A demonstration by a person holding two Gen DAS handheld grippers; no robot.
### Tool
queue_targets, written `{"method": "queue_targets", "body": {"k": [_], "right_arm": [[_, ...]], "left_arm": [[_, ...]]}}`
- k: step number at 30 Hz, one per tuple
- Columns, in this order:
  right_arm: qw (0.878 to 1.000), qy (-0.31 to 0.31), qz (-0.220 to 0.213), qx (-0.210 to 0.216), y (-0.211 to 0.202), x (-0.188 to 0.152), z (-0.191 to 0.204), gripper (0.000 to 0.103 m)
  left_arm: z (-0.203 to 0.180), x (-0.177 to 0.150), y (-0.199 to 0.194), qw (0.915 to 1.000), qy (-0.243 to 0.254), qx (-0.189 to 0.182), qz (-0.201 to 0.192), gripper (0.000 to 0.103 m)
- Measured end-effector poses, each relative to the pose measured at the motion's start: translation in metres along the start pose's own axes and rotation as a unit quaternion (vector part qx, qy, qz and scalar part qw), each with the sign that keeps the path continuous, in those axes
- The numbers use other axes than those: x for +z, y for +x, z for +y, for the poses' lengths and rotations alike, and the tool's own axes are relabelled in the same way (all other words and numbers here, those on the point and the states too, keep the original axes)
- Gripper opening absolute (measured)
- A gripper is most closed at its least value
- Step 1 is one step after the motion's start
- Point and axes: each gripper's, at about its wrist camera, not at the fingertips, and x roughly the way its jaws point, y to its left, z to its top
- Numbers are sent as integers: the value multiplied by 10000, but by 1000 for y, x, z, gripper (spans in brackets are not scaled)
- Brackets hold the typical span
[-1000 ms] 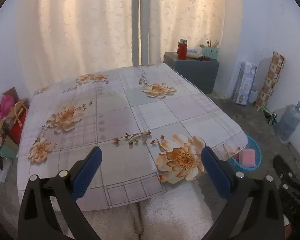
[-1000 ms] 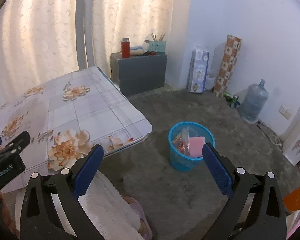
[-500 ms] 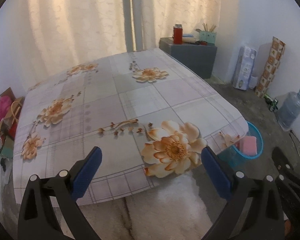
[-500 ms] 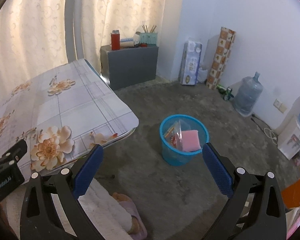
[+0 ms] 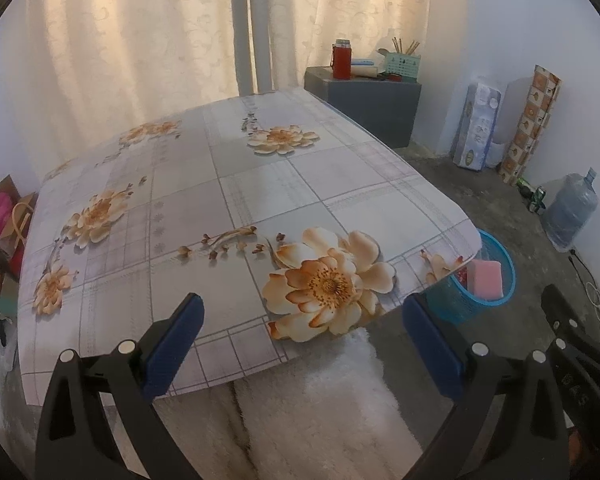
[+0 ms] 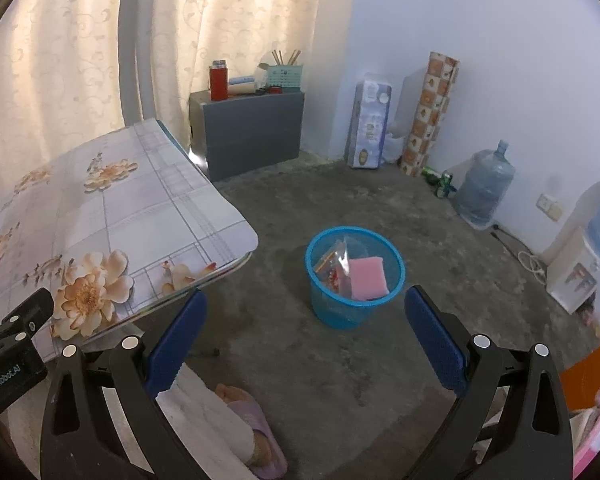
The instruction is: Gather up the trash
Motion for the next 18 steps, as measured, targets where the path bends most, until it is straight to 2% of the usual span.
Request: {"method": "queue_targets", "body": {"k": [18], "right_arm": [[9999,-15,73,-116,-1,-1,-6,95]], "left_arm": [[8,1,-6,9998,-158,73,6,97]]}}
